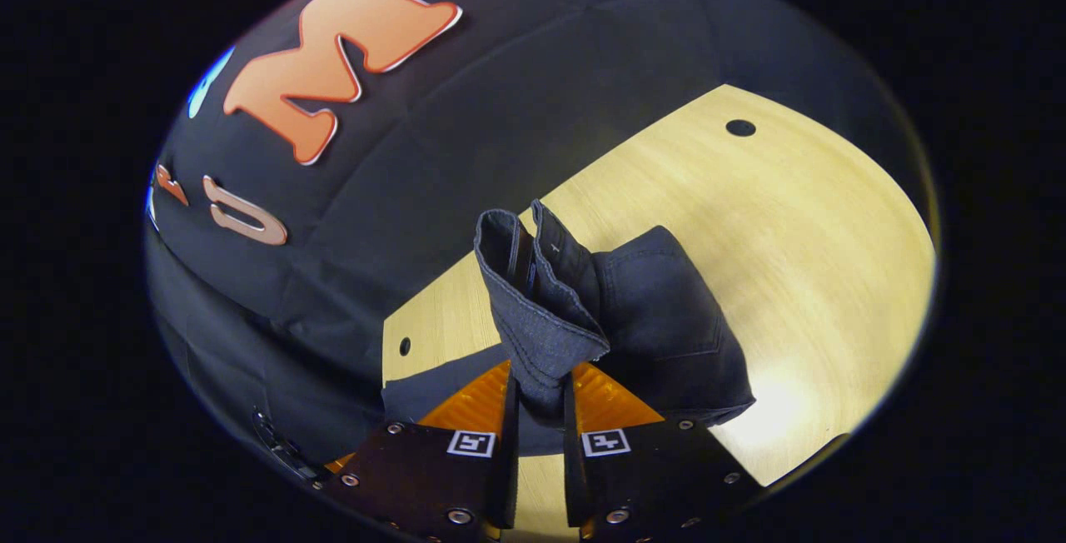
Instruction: Grasp the waist and the cuffs of the jeans and fold them to make the two legs overlap; first hold the waist and fold one-third of the jeans toward the cuffs, then hold the cuffs and fold the remaining one-third in the same direction to finish folding.
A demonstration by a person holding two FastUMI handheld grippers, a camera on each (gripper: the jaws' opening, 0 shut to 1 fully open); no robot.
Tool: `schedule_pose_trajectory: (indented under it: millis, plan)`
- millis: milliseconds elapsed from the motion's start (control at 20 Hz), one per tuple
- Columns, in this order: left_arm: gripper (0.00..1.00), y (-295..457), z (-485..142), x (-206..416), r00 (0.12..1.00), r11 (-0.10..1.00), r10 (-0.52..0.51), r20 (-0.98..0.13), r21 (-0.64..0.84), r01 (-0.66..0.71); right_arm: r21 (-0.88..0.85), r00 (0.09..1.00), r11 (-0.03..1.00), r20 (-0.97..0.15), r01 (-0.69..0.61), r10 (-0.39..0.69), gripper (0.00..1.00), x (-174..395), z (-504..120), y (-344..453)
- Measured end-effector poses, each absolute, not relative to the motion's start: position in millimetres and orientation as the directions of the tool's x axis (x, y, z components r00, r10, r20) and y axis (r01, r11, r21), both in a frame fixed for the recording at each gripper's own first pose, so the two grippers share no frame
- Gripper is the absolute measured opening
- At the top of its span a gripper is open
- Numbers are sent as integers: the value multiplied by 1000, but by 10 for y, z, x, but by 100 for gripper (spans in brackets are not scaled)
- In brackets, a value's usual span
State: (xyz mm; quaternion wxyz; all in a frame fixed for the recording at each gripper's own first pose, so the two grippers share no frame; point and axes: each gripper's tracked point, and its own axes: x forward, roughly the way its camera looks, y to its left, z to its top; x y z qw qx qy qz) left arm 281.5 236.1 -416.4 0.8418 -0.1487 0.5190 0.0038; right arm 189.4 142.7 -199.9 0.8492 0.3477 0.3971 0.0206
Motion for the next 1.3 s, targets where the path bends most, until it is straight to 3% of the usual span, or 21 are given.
schedule_pose_trajectory:
  millis: [100, 150, 250, 300, 350, 500, 600, 850, 900, 950, 1050, 1300]
  plan:
    - [99, 2328, -4146, 2795, 444, 943, -172, -879, -278, -184, 582, 669, 772, -683, 255, 294, 19, 1891, -2068, 1536]
    - [99, 2318, -4131, 2774, 430, 935, -186, -884, -293, -198, 568, 662, 779, -695, 265, 282, 24, 1904, -2119, 1569]
    - [99, 2280, -4107, 2759, 409, 916, -210, -888, -324, -235, 554, 638, 783, -719, 284, 277, 24, 1880, -2169, 1653]
    - [98, 2259, -4090, 2741, 393, 905, -221, -893, -338, -258, 552, 624, 781, -728, 290, 283, 30, 1876, -2255, 1724]
    - [99, 2234, -4078, 2721, 373, 893, -234, -898, -350, -283, 560, 618, 775, -730, 294, 293, 27, 1854, -2263, 1766]
    - [99, 2279, -4009, 2656, 303, 866, -212, -929, -322, -382, 637, 597, 715, -704, 288, 386, 49, 1814, -2275, 2090]
    - [99, 2334, -3967, 2652, 271, 867, -176, -946, -280, -412, 646, 571, 705, -710, 294, 412, 70, 1780, -2329, 2267]
    - [99, 2375, -3953, 2679, 217, 875, -187, -958, -263, -407, 642, 575, 713, -708, 282, 410, 84, 1773, -2342, 2328]
    - [98, 2396, -4020, 2693, 208, 886, -174, -963, -245, -394, 641, 579, 715, -707, 280, 406, 78, 1780, -2313, 2316]
    - [98, 2426, -4095, 2714, 195, 898, -163, -967, -228, -376, 646, 588, 714, -698, 271, 409, 87, 1783, -2273, 2315]
    - [99, 2492, -4141, 2707, 170, 918, -141, -975, -193, -347, 632, 613, 729, -693, 261, 381, 91, 1788, -2195, 2184]
    - [98, 2509, -4162, 2731, 133, 945, -108, -985, -143, -293, 605, 651, 754, -684, 256, 329, 93, 1762, -2032, 1915]
